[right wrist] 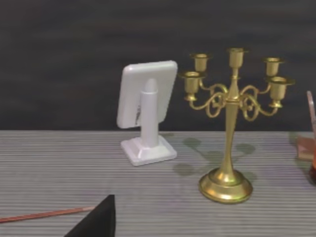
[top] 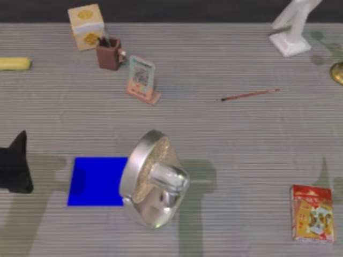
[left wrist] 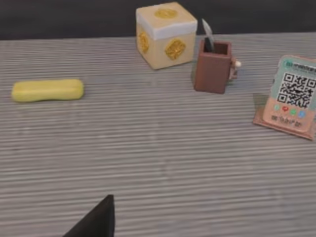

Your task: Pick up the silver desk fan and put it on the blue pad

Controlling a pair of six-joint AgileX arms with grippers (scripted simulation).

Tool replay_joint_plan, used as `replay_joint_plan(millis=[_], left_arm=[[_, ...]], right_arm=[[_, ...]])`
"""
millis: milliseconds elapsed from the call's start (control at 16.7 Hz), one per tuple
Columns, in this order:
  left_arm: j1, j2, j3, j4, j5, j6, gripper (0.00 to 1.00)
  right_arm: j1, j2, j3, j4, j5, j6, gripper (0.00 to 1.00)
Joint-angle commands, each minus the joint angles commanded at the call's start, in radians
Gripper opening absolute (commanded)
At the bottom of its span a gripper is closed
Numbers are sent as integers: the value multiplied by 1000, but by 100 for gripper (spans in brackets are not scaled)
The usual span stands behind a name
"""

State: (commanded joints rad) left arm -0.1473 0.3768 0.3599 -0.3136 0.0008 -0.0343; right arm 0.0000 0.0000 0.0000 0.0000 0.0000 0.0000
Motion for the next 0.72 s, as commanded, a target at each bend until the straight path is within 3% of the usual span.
replay_joint_plan(millis=[720], left_arm=[[-394, 1145, 1059, -819, 0, -111, 100]], right_arm=[[0, 0, 0, 0, 0, 0, 100]])
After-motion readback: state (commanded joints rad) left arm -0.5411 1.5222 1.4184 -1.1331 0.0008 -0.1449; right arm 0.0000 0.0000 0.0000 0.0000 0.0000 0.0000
